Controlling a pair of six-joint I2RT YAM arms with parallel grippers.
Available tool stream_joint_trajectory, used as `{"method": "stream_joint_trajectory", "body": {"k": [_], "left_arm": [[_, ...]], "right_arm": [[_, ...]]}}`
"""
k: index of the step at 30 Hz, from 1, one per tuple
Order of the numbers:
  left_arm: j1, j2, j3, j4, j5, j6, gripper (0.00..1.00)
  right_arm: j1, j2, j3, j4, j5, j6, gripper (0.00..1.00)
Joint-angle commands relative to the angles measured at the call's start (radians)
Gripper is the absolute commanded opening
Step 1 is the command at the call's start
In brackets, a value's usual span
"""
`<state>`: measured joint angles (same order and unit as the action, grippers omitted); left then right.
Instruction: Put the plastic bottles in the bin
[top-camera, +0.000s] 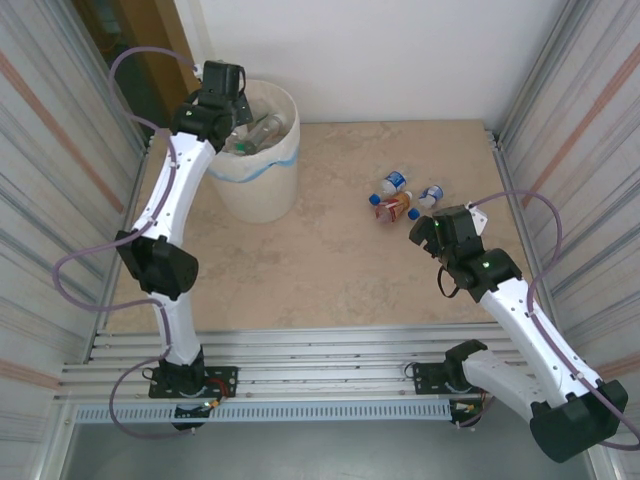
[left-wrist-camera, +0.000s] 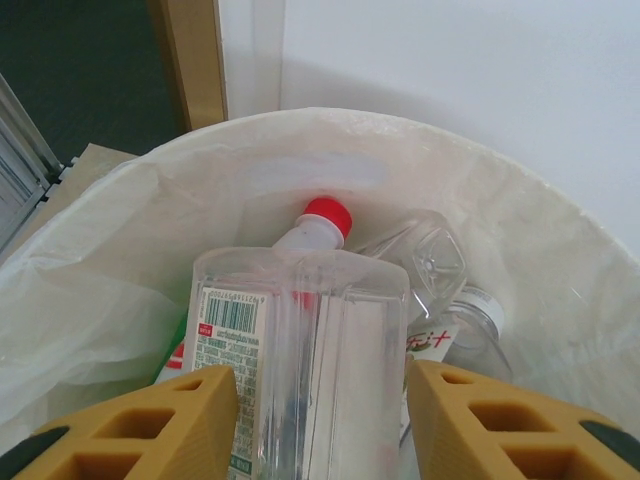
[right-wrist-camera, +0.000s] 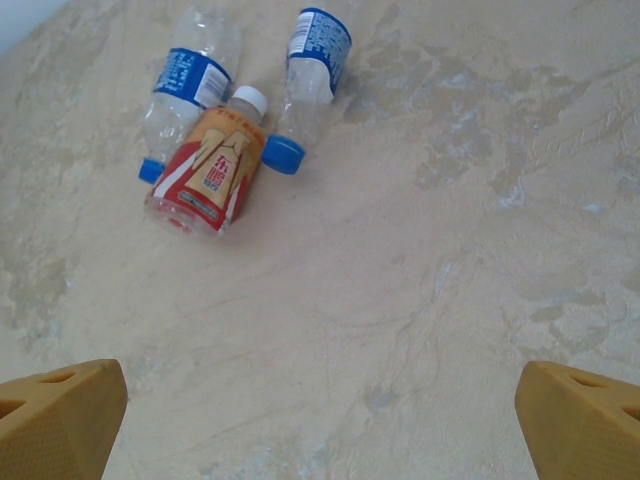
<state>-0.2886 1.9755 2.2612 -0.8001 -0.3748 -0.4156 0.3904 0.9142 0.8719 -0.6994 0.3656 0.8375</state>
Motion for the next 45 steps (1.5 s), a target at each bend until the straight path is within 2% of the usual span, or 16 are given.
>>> {"method": "stream_joint_trajectory", "body": {"k": [1, 11, 20, 30, 34, 37, 42, 45], "left_arm": [[0.010, 0.039, 0.028, -0.026, 0.006, 0.001, 0.48], [0.031, 0.091, 0.023, -0.057, 0.019, -0.027, 0.49], [0.006, 0.114, 0.017, -0.017, 0.159, -0.053, 0.48], [-0.026, 0.097, 0.001, 0.027, 0.240, -0.060, 0.48], [-0.027, 0.052, -0.070, 0.045, 0.256, -0.070, 0.43], [-0.026, -0.006, -0.136, 0.091, 0.249, -0.069, 0.51], [-0.022, -0.059, -0.101, 0.084, 0.228, -0.040, 0.66], [-0.027, -0.101, -0.088, 0.086, 0.211, -0.022, 0.69]], "right_arm": [[-0.006, 0.000, 0.013, 0.001, 0.006, -0.006, 0.98], [-0.005, 0.023, 0.017, 0.007, -0.002, -0.007, 0.98], [-0.007, 0.030, 0.018, 0.008, -0.002, -0.007, 0.98], [-0.006, 0.023, 0.008, 0.005, 0.006, -0.006, 0.98], [-0.006, 0.021, 0.003, 0.006, 0.007, -0.006, 0.98], [-0.007, 0.021, 0.003, 0.009, 0.006, -0.008, 0.98], [-0.007, 0.030, 0.016, 0.011, 0.002, -0.029, 0.98], [-0.009, 0.046, 0.041, 0.009, 0.004, -0.047, 0.98]]}}
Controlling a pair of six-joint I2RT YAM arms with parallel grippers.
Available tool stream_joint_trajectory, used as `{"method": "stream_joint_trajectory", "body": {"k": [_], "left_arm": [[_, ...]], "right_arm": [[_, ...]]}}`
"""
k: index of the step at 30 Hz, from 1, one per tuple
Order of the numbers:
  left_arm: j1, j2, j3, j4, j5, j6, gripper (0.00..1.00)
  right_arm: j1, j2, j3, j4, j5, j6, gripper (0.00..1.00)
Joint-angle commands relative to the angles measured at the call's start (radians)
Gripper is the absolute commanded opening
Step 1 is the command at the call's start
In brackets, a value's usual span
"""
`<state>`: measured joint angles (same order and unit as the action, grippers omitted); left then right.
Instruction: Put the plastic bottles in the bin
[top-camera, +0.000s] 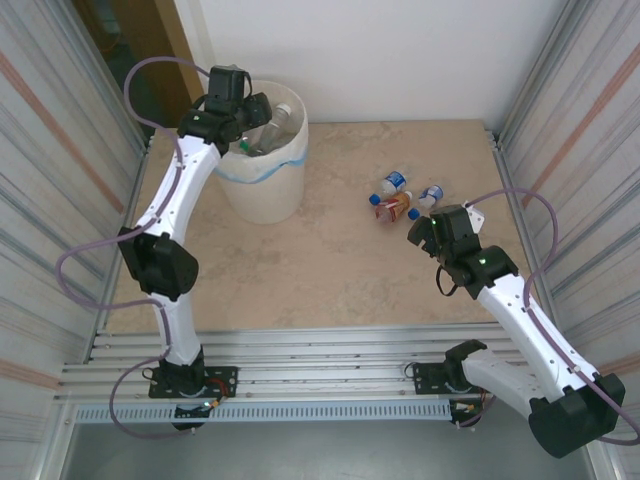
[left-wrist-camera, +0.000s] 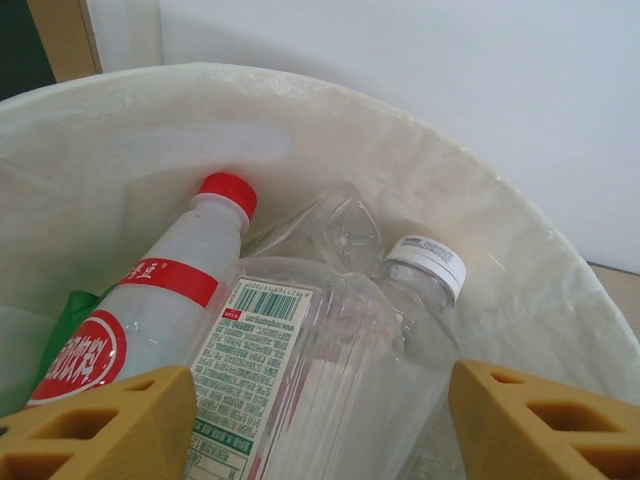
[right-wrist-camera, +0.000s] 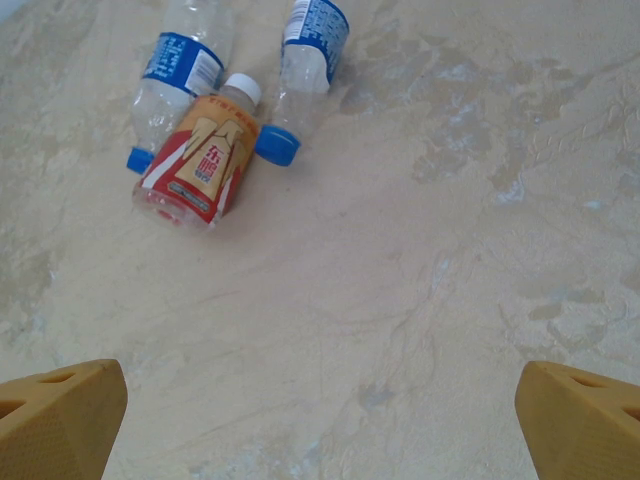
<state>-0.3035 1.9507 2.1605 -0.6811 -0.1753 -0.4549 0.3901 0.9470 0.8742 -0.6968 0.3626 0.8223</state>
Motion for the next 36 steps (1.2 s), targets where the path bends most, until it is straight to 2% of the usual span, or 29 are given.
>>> {"method": "stream_joint_trajectory", "body": {"k": [1, 7, 13, 24, 36], "left_arm": [[-0.015, -0.092, 0.013, -0.034, 0.002, 0.025, 0.70], [-0.057, -0.217, -0.081, 0.002, -0.071, 0.064, 0.80], [-0.079, -0.359, -0.252, 0.062, -0.087, 0.068, 0.90], [-0.109, -0.646, -0.631, 0.184, -0.076, 0.003, 0.91], [-0.146, -0.814, -0.814, 0.207, -0.083, -0.065, 0.99]], "right_arm": [[-0.011, 0.020, 0.049, 0.004, 0.008, -0.037, 0.98], [-0.043, 0.122, 0.131, -0.014, -0.041, -0.073, 0.98], [-0.095, 0.254, 0.231, -0.049, -0.093, -0.131, 0.98], [-0.232, 0.458, 0.306, -0.022, -0.209, -0.206, 0.98], [-0.341, 0.703, 0.400, 0.067, -0.315, -0.242, 0.98]]}}
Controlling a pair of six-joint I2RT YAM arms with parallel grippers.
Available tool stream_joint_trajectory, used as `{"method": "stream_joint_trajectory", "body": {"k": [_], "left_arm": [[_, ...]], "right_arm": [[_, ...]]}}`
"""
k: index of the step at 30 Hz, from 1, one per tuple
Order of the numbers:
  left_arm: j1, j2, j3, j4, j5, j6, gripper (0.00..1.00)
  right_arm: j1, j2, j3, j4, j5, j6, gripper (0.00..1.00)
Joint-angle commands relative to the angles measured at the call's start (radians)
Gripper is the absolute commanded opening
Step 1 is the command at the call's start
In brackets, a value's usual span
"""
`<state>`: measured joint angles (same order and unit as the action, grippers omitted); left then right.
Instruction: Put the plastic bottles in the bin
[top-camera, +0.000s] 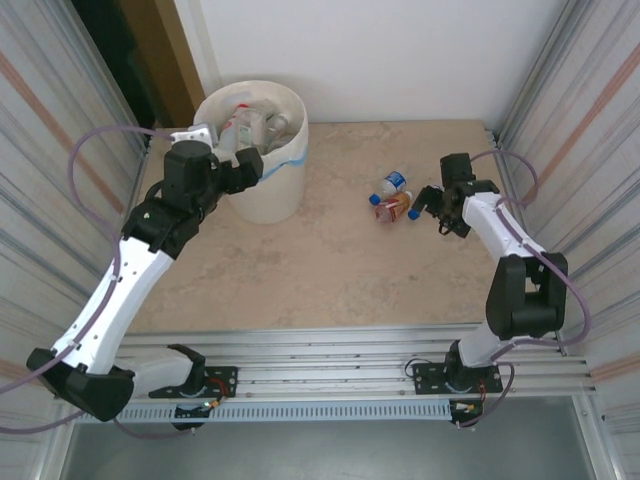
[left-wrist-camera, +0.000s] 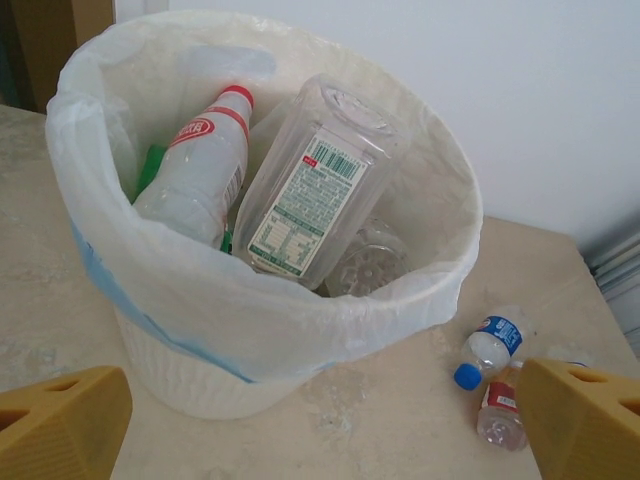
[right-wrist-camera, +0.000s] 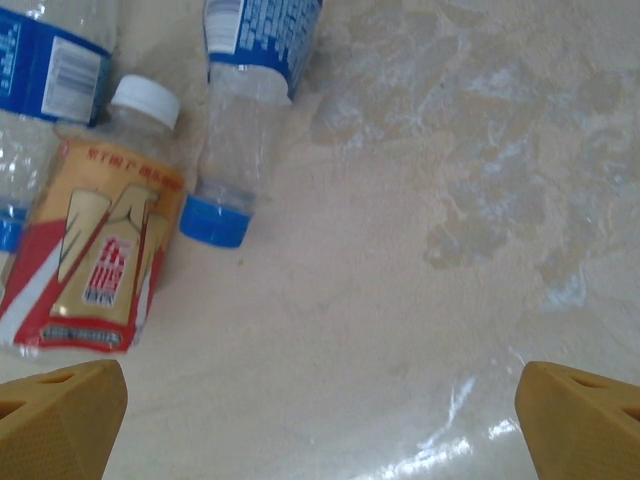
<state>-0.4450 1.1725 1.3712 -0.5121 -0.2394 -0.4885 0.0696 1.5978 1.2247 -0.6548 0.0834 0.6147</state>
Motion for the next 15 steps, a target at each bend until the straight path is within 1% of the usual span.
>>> {"method": "stream_joint_trajectory", "body": {"k": [1, 6, 9, 15], "left_arm": [[-0.004, -0.044, -0.033, 0.040, -0.021, -0.035, 0.99], [-0.004, -0.064, -0.058, 0.044, -0.023, -0.050, 0.99], [-0.004, -0.062, -0.061, 0.044, -0.016, -0.054, 0.99], [-0.004, -0.065, -0.064, 0.050, -0.004, -0.060, 0.99]], "right_arm": [[-0.026, 0.072, 0.059, 0.031, -0.044, -0.037, 0.98], [-0.048, 0.173, 0.116, 0.057, -0.068, -0.046, 1.00], [-0.059, 0.223, 0.149, 0.076, -0.105, -0.048, 0.98], [-0.066, 0.329, 0.239, 0.088, -0.118, -0.055, 0.94]]}}
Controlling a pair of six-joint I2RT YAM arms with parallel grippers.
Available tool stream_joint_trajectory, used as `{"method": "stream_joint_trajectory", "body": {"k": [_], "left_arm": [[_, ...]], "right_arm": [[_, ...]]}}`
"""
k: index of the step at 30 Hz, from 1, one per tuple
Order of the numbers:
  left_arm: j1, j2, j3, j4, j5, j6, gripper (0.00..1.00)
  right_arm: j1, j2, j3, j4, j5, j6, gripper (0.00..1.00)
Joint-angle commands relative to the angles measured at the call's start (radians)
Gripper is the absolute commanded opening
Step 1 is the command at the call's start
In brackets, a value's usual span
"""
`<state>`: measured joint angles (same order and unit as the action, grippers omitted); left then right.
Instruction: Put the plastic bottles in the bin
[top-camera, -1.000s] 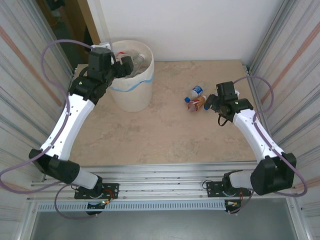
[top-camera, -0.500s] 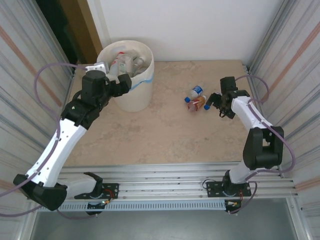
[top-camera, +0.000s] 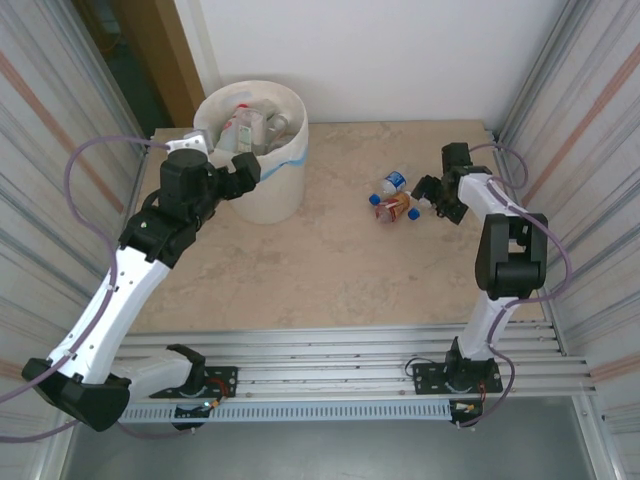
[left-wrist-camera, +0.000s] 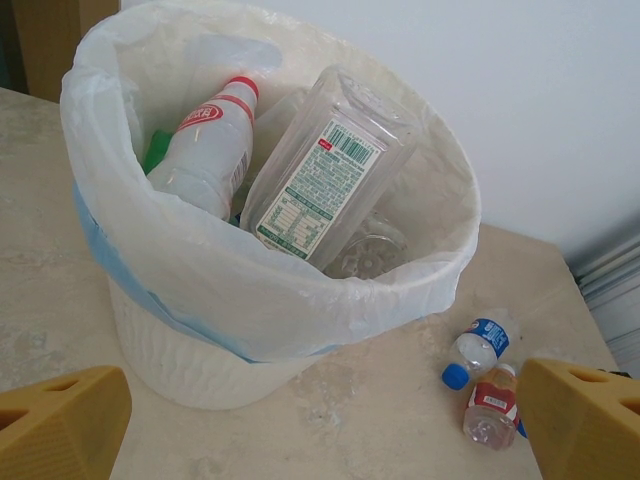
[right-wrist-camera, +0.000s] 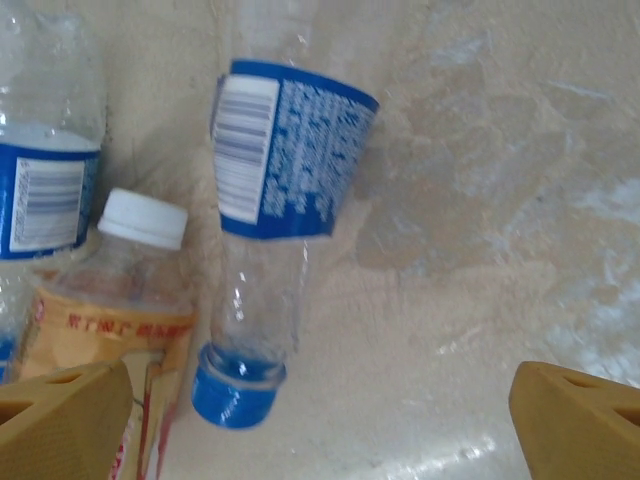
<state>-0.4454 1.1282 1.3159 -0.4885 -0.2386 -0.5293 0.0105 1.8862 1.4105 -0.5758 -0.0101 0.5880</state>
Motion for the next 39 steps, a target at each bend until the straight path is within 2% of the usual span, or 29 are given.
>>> {"method": "stream_joint_trajectory", "body": {"k": [1, 12, 18, 23, 32, 39], "left_arm": [[-0.003, -0.023, -0.009, 0.027, -0.004, -0.020, 0.99], [-0.004, -0.038, -0.019, 0.025, -0.007, -0.018, 0.99], [-0.004, -0.040, -0.020, 0.025, -0.011, -0.015, 0.99], [-0.004, -0.028, -0.009, 0.028, 0.009, -0.010, 0.99], [-0.004, -0.003, 0.023, 0.037, 0.058, -0.011, 0.99], [-0.006, 0.022, 0.048, 0.057, 0.112, -0.015, 0.99]], "right_arm": [[-0.008, 0.060, 0.068, 0.008, -0.024, -0.031, 0.92], [-0.028, 0.191, 0.156, 0.003, -0.026, -0.040, 0.70], [-0.033, 0.185, 0.138, 0.009, -0.031, -0.062, 0.51], [-0.036, 0.116, 0.089, 0.016, -0.017, -0.081, 0.35], [-0.035, -0.098, -0.008, 0.006, -0.012, -0.118, 0.25], [-0.011, -0.334, -0.055, -0.020, -0.097, -0.134, 0.18]]}}
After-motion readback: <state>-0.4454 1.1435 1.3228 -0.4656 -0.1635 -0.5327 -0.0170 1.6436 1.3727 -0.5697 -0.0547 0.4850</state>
